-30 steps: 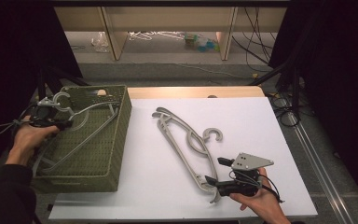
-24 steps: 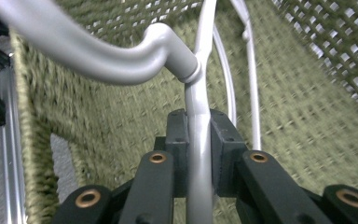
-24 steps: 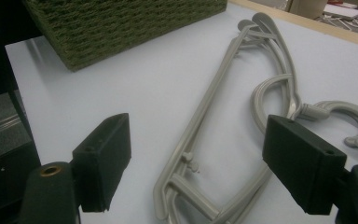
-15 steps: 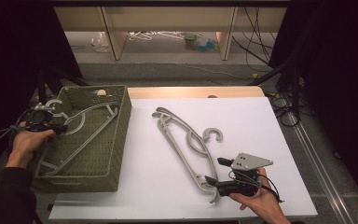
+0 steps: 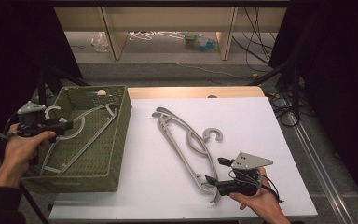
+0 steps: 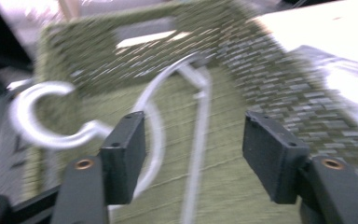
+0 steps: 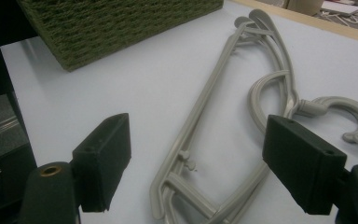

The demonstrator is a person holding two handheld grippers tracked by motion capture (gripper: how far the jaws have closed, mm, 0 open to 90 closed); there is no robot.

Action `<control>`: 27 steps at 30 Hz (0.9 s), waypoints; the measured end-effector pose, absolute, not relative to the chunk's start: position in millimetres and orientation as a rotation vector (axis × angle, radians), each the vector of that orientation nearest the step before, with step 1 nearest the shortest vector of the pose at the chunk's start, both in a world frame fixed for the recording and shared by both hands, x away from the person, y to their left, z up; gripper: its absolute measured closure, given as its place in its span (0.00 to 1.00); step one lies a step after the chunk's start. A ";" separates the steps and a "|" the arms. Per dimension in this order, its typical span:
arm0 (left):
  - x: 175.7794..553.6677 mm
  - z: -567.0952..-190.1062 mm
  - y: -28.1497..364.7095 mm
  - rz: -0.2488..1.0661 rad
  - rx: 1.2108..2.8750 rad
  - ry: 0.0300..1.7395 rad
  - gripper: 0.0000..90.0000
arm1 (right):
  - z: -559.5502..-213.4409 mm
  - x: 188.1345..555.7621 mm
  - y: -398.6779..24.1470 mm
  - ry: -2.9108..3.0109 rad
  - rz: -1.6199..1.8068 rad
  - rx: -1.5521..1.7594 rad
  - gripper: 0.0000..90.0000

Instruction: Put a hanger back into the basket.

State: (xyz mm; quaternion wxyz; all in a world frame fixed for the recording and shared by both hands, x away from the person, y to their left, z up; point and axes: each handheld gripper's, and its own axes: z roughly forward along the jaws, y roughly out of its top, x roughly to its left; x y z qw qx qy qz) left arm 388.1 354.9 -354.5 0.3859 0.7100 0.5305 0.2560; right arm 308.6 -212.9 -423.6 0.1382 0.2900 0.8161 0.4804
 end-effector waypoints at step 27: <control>310.0 -389.1 186.2 0.439 1.769 0.856 0.22 | -429.4 311.3 -216.4 2.352 1.393 0.892 0.23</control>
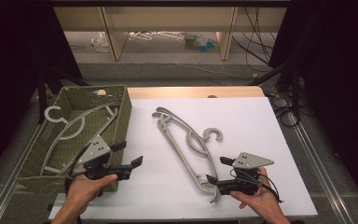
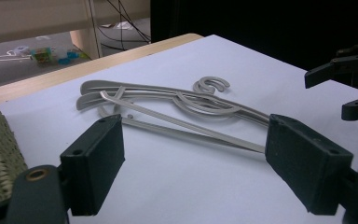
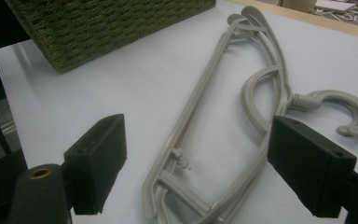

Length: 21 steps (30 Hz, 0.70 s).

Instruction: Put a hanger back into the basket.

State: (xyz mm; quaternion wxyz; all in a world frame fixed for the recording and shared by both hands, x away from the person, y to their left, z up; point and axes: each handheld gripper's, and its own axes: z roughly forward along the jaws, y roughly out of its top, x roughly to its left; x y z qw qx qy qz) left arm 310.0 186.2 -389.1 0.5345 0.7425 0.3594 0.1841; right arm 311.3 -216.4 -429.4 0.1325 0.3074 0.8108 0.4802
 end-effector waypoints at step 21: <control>288.5 -427.8 151.6 0.341 1.790 0.786 0.21 | -431.4 311.4 -216.3 2.349 1.376 0.887 0.24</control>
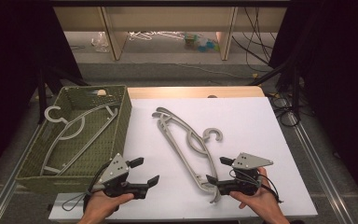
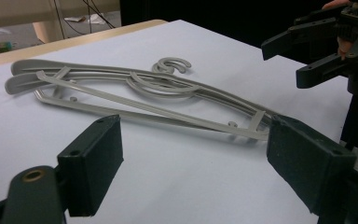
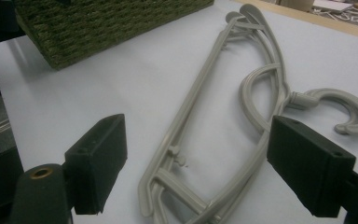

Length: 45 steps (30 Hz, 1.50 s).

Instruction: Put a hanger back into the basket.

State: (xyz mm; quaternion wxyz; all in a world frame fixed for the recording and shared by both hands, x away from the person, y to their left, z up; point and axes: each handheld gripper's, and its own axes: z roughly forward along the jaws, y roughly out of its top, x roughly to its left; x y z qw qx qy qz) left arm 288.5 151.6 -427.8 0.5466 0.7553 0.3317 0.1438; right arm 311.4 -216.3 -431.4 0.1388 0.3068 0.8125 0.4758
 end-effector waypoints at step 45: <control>282.5 -442.6 154.6 0.367 1.809 0.791 0.21 | -472.6 410.2 -185.5 2.496 0.880 1.170 0.67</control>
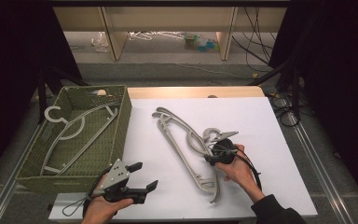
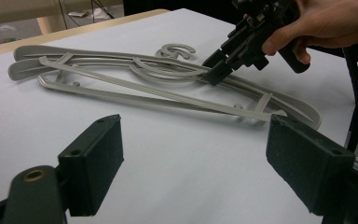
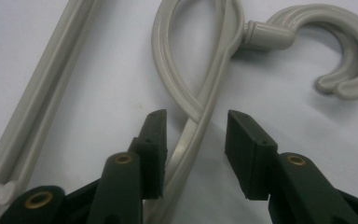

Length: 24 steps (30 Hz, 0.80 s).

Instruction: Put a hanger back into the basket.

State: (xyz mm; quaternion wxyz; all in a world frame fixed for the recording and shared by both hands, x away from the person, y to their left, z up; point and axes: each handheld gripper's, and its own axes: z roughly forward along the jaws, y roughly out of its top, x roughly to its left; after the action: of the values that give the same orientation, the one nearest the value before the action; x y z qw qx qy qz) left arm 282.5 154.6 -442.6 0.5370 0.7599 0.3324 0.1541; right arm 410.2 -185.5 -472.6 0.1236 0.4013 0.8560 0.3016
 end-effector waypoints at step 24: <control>284.7 -445.7 156.5 0.364 1.830 0.786 0.22 | -459.2 411.9 -185.8 2.430 0.940 1.335 0.83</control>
State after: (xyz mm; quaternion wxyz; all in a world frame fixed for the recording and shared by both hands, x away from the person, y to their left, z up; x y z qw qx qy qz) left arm 284.7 156.5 -445.7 0.5300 0.7664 0.3294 0.1526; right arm 411.9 -185.8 -459.2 0.1065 0.4535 0.8253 0.3192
